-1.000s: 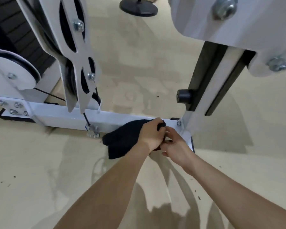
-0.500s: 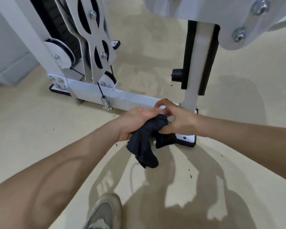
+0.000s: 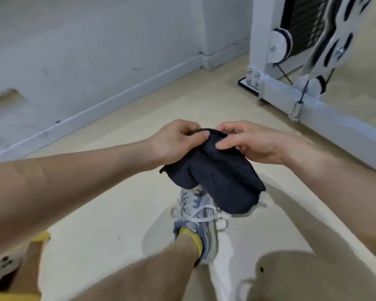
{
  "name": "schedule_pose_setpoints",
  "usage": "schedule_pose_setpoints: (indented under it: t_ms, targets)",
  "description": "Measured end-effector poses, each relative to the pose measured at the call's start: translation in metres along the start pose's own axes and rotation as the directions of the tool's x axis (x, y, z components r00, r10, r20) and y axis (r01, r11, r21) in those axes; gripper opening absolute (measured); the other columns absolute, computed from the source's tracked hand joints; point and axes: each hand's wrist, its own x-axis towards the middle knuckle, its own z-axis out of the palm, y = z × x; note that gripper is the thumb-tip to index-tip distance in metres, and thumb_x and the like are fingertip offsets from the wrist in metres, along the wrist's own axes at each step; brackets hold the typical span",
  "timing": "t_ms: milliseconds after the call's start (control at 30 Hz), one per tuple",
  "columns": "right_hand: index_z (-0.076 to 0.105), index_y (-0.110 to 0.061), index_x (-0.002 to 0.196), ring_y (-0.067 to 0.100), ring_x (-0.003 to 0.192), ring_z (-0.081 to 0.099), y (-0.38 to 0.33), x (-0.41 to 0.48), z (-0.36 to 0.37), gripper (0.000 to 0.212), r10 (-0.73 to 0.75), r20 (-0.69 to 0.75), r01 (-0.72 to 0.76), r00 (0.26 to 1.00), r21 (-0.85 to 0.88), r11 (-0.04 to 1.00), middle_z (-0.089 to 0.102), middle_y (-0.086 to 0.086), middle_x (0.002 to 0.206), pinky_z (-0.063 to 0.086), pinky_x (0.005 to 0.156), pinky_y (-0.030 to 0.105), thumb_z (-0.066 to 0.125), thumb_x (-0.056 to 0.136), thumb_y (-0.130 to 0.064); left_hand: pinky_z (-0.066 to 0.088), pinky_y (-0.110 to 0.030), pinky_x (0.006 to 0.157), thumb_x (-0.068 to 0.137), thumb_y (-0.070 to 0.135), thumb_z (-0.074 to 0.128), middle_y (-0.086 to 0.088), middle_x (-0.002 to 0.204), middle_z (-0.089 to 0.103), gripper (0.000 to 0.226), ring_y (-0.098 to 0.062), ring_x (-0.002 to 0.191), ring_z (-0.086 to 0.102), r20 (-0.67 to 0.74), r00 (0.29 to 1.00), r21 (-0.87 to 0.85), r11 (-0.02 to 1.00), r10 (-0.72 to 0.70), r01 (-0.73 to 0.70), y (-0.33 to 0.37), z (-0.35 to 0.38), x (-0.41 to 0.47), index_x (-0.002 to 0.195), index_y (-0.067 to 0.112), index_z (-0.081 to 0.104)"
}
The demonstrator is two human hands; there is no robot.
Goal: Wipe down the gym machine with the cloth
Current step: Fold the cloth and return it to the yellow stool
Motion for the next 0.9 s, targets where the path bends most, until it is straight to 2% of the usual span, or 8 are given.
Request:
schedule_pose_setpoints:
  t_ms: [167, 300, 433, 533, 633, 733, 833, 900]
  targets:
    - [0.067, -0.017, 0.086, 0.009, 0.075, 0.051, -0.016, 0.070, 0.106, 0.005, -0.079, 0.180, 0.130, 0.980, -0.294, 0.947, 0.060, 0.000, 0.080, 0.033, 0.076, 0.029, 0.068, 0.088, -0.012, 0.041, -0.014, 0.050, 0.100, 0.044, 0.043, 0.009, 0.064, 0.058, 0.046, -0.007, 0.057, 0.052, -0.208, 0.960, 0.147, 0.965, -0.187, 0.219, -0.077, -0.075, -0.116, 0.076, 0.009, 0.061]
    - [0.070, -0.014, 0.083, 0.005, 0.066, 0.050, -0.026, 0.096, 0.181, 0.010, -0.043, 0.270, 0.181, 0.962, -0.510, 0.841, 0.062, -0.008, 0.071, 0.034, 0.066, 0.025, 0.069, 0.088, -0.022, 0.039, -0.008, 0.059, 0.095, 0.046, 0.050, 0.015, 0.088, 0.064, 0.024, 0.001, 0.079, 0.059, -0.324, 0.900, 0.213, 0.904, -0.292, 0.370, -0.119, -0.112, -0.192, 0.087, 0.027, 0.062]
    - [0.061, -0.020, 0.086, 0.011, 0.073, 0.051, -0.041, 0.105, 0.257, 0.015, 0.037, 0.300, 0.171, 0.953, -0.637, 0.752, 0.058, -0.006, 0.080, 0.046, 0.058, 0.023, 0.055, 0.098, -0.028, 0.048, -0.017, 0.063, 0.092, 0.041, 0.060, 0.008, 0.078, 0.068, 0.026, -0.001, 0.065, 0.059, -0.335, 0.879, -0.010, 0.934, -0.339, 0.356, -0.166, -0.119, -0.259, 0.086, 0.016, 0.063]
    - [0.058, -0.019, 0.088, 0.016, 0.071, 0.054, -0.042, 0.108, 0.327, 0.018, 0.123, 0.353, 0.166, 0.928, -0.683, 0.712, 0.060, 0.003, 0.083, 0.052, 0.056, 0.025, 0.051, 0.099, -0.031, 0.045, -0.017, 0.061, 0.091, 0.038, 0.063, 0.008, 0.068, 0.065, 0.028, -0.003, 0.061, 0.055, -0.400, 0.856, -0.183, 0.944, -0.327, 0.275, -0.213, -0.112, -0.319, 0.077, 0.014, 0.064]
    - [0.061, -0.014, 0.081, 0.014, 0.067, 0.055, -0.036, 0.108, 0.400, 0.023, 0.161, 0.377, 0.183, 0.912, -0.726, 0.663, 0.061, 0.005, 0.076, 0.054, 0.059, 0.028, 0.060, 0.094, -0.033, 0.043, -0.011, 0.056, 0.095, 0.026, 0.059, 0.012, 0.069, 0.067, 0.019, 0.002, 0.060, 0.056, -0.418, 0.831, -0.311, 0.918, -0.366, 0.247, -0.259, -0.112, -0.387, 0.081, 0.017, 0.068]
    - [0.068, -0.009, 0.080, 0.013, 0.068, 0.060, -0.038, 0.101, 0.460, 0.015, 0.270, 0.424, 0.153, 0.865, -0.734, 0.662, 0.064, 0.004, 0.073, 0.053, 0.066, 0.026, 0.072, 0.084, -0.023, 0.047, -0.015, 0.060, 0.097, 0.013, 0.055, 0.005, 0.085, 0.074, 0.016, -0.002, 0.071, 0.063, -0.385, 0.811, -0.452, 0.856, -0.440, 0.249, -0.290, -0.126, -0.459, 0.095, 0.019, 0.069]
    - [0.073, -0.007, 0.082, 0.018, 0.071, 0.065, -0.049, 0.087, 0.509, 0.007, 0.405, 0.423, 0.133, 0.811, -0.807, 0.576, 0.070, 0.016, 0.079, 0.052, 0.067, 0.023, 0.077, 0.079, -0.011, 0.046, -0.021, 0.057, 0.090, 0.022, 0.067, -0.001, 0.073, 0.070, 0.007, -0.010, 0.064, 0.060, -0.354, 0.774, -0.571, 0.776, -0.526, 0.266, -0.301, -0.146, -0.521, 0.091, 0.018, 0.073]
    - [0.072, -0.009, 0.075, 0.016, 0.067, 0.061, -0.057, 0.079, 0.541, 0.011, 0.415, 0.386, 0.170, 0.824, -0.867, 0.469, 0.070, 0.014, 0.076, 0.050, 0.066, 0.026, 0.078, 0.079, -0.017, 0.046, -0.019, 0.052, 0.084, 0.031, 0.073, 0.001, 0.066, 0.070, 0.013, -0.008, 0.056, 0.059, -0.344, 0.734, -0.620, 0.729, -0.586, 0.292, -0.302, -0.162, -0.559, 0.080, 0.018, 0.075]
